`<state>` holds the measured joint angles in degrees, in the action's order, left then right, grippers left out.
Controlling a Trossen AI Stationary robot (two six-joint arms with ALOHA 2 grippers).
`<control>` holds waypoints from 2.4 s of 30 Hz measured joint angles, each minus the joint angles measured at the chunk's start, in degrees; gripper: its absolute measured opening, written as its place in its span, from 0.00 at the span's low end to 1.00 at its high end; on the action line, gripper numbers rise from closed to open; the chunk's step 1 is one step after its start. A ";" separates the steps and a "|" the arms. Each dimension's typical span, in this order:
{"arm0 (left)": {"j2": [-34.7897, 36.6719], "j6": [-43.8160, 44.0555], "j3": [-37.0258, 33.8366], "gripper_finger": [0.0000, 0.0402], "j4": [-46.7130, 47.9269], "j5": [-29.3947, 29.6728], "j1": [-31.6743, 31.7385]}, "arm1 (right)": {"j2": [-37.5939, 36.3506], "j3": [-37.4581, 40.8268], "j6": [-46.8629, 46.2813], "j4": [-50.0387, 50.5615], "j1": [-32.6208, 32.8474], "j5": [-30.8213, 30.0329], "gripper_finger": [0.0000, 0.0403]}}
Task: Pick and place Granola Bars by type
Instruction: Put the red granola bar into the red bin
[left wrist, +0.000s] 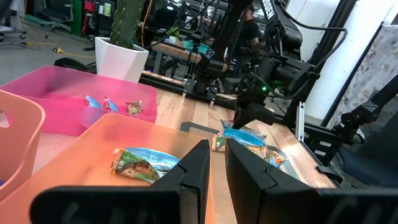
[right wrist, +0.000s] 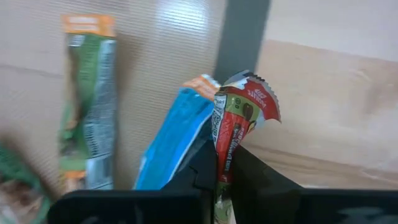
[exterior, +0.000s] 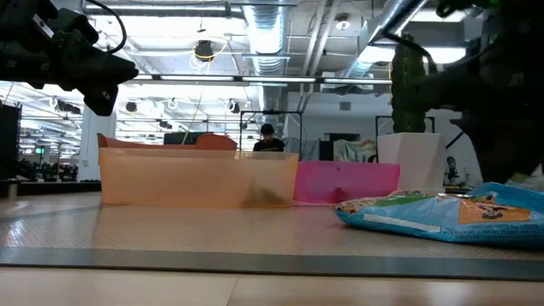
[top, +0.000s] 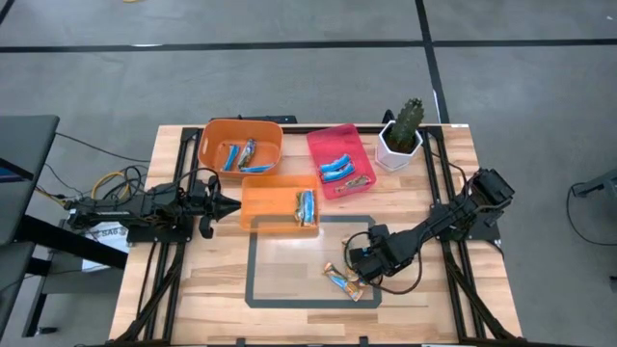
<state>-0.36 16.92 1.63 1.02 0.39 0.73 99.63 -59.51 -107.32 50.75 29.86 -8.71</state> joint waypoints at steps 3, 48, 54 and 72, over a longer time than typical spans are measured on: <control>-0.01 -0.01 0.00 0.11 0.00 -0.01 -0.01 | 0.00 -1.31 2.13 0.16 -0.36 -1.46 0.04; 0.00 -0.01 0.00 0.11 0.07 -0.01 0.00 | -3.78 -21.20 96.07 4.38 -23.35 -14.36 0.05; 0.00 -0.01 0.00 0.11 0.04 0.00 0.00 | -4.87 -21.22 114.24 3.15 -28.26 -14.58 0.04; 0.00 -0.01 0.00 0.11 0.01 -0.01 0.00 | -4.76 -18.58 147.10 -8.96 -39.04 -14.01 0.05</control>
<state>-0.36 16.91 1.63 1.03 0.38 0.73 94.87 -78.08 39.78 41.79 -9.19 -22.72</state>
